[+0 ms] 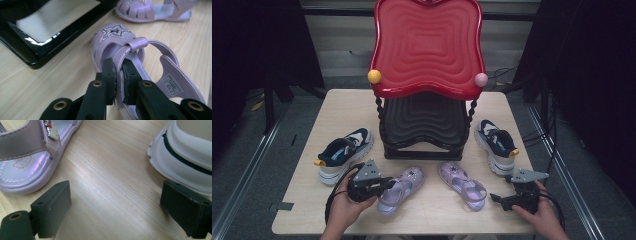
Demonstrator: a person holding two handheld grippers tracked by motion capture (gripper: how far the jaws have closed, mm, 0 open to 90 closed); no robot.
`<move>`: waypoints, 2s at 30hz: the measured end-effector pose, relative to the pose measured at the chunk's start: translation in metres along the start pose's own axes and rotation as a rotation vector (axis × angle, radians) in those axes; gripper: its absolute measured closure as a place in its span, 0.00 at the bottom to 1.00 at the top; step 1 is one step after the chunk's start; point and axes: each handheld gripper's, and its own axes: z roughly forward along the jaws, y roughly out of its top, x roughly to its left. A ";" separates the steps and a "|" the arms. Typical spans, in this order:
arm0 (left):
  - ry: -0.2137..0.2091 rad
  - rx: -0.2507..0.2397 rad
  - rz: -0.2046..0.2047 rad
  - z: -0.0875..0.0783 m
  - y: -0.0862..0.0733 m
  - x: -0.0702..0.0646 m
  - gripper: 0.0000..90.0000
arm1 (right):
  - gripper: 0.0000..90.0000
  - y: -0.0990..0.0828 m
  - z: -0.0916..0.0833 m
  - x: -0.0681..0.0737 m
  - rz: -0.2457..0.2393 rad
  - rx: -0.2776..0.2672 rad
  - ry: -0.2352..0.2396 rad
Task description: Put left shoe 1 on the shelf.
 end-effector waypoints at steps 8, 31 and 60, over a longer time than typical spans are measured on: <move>0.038 -0.076 0.002 -0.011 0.010 0.000 0.92 | 0.10 0.000 0.000 0.000 0.000 0.000 0.000; 0.160 -0.244 -0.022 -0.029 0.039 -0.004 0.92 | 0.10 0.000 0.000 0.000 -0.001 -0.001 0.000; 0.372 -0.390 -0.094 0.009 0.088 0.001 0.92 | 0.10 0.000 0.000 0.000 0.002 0.000 -0.002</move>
